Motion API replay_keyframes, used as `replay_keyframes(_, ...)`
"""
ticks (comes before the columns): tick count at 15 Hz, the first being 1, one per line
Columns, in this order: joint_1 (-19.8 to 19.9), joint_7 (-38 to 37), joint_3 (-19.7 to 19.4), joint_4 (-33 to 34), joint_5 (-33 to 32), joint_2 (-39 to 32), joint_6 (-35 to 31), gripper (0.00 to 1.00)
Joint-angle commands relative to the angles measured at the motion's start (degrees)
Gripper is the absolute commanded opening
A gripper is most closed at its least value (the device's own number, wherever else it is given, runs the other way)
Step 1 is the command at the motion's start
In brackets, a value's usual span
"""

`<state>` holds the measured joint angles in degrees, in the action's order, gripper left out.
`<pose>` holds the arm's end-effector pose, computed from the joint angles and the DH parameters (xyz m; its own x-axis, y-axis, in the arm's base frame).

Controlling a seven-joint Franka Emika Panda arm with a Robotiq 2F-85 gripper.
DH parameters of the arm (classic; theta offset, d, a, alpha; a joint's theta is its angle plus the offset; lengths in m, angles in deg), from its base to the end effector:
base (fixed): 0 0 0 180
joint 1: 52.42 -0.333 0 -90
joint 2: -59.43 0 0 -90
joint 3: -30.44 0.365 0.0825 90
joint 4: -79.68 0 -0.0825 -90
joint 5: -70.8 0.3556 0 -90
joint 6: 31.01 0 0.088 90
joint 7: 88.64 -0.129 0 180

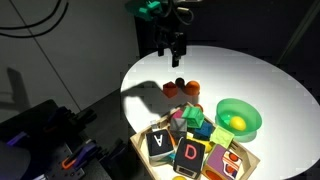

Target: Put the orange block on the tray

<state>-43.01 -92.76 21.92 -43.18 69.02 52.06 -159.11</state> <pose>0.5105 -0.1650 0.3863 0.9336 -0.3569 -0.0332 -0.3553 -0.9337 0.0452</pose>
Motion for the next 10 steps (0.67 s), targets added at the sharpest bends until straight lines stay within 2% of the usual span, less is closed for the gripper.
replay_keyframes(1,-0.17,0.93,0.02,2.44,0.6,-5.19,-4.29,1.0)
replay_keyframes(10,-1.63,-2.09,1.27,7.12,3.75,-16.84,-10.67,1.0)
